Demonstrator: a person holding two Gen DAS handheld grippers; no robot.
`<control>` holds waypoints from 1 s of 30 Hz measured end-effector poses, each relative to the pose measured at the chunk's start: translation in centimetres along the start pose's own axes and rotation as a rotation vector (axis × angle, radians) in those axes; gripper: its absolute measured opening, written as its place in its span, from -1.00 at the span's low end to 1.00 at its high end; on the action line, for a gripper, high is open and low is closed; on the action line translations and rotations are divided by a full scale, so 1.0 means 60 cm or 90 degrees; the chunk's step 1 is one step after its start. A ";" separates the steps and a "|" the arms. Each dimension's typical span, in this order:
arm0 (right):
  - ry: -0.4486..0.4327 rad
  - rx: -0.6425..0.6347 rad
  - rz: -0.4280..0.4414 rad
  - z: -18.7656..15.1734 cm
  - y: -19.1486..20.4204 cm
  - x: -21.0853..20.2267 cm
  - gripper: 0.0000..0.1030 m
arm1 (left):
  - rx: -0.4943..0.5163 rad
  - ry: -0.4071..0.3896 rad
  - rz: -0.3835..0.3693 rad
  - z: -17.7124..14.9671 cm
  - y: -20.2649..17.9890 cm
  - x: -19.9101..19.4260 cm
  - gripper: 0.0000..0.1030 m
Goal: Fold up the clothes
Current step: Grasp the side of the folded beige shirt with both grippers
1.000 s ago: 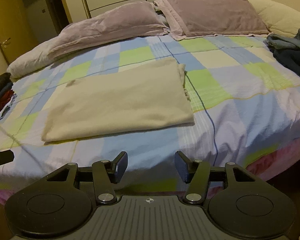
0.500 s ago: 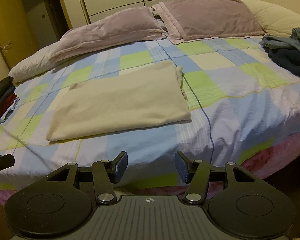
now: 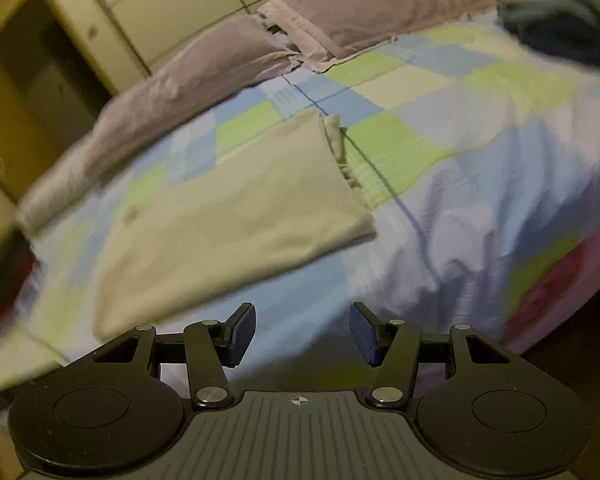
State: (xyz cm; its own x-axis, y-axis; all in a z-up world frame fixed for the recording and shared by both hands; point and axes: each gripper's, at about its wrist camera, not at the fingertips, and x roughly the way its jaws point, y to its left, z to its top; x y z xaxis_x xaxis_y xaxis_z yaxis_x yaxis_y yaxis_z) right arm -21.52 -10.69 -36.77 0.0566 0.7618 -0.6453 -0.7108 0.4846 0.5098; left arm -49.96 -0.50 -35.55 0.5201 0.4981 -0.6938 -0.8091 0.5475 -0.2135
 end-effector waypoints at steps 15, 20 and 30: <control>-0.014 -0.058 0.075 0.163 0.040 0.215 -0.41 | 0.040 0.022 -0.045 0.173 -0.018 0.280 -0.83; 0.026 -0.213 0.002 0.135 0.086 0.315 -0.42 | 0.103 0.050 -0.013 0.169 -0.037 0.352 -0.81; -0.012 -0.231 -0.033 0.133 0.085 0.283 -0.44 | 0.090 0.030 0.020 0.174 -0.008 0.336 -0.85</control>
State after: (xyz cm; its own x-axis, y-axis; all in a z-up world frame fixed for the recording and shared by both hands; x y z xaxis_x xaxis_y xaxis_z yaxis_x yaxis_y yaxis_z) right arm -18.59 8.13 -40.62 0.1094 0.7499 -0.6525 -0.9090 0.3410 0.2395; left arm -36.26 16.30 -42.28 0.4791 0.4858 -0.7311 -0.7762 0.6233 -0.0945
